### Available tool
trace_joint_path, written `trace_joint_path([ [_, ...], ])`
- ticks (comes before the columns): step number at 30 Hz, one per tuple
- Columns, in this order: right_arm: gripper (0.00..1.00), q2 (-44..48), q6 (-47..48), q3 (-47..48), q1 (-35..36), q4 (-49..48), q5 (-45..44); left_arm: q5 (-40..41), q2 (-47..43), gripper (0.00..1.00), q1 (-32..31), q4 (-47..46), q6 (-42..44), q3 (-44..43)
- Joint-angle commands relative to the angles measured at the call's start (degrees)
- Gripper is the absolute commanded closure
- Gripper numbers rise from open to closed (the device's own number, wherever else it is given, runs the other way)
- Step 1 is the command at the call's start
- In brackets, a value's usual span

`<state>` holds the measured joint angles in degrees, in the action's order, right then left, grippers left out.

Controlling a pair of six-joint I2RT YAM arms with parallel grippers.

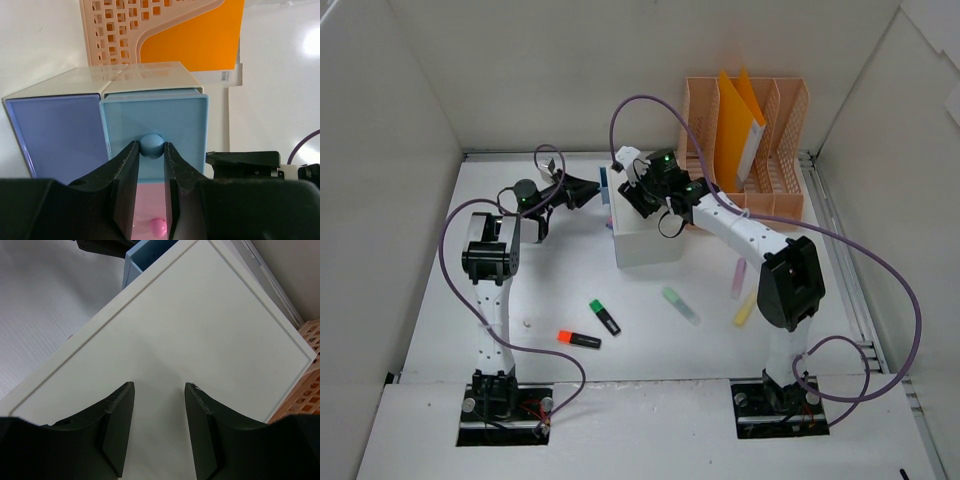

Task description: Organize the desk

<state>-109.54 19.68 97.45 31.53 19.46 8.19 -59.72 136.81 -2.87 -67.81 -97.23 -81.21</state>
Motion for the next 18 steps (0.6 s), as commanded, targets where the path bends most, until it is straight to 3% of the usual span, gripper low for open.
trace_joint_path([
  [1,0.58,1.1,0.8,-2.3,0.5,1.5,-2.4,0.0,-4.2,1.00,0.6,-7.8,-1.7,-0.8],
  [18,0.60,0.7,0.8,-3.9,-0.5,1.4,-5.8,-1.8,-6.0,1.00,5.0,-10.0,-1.7,4.7],
])
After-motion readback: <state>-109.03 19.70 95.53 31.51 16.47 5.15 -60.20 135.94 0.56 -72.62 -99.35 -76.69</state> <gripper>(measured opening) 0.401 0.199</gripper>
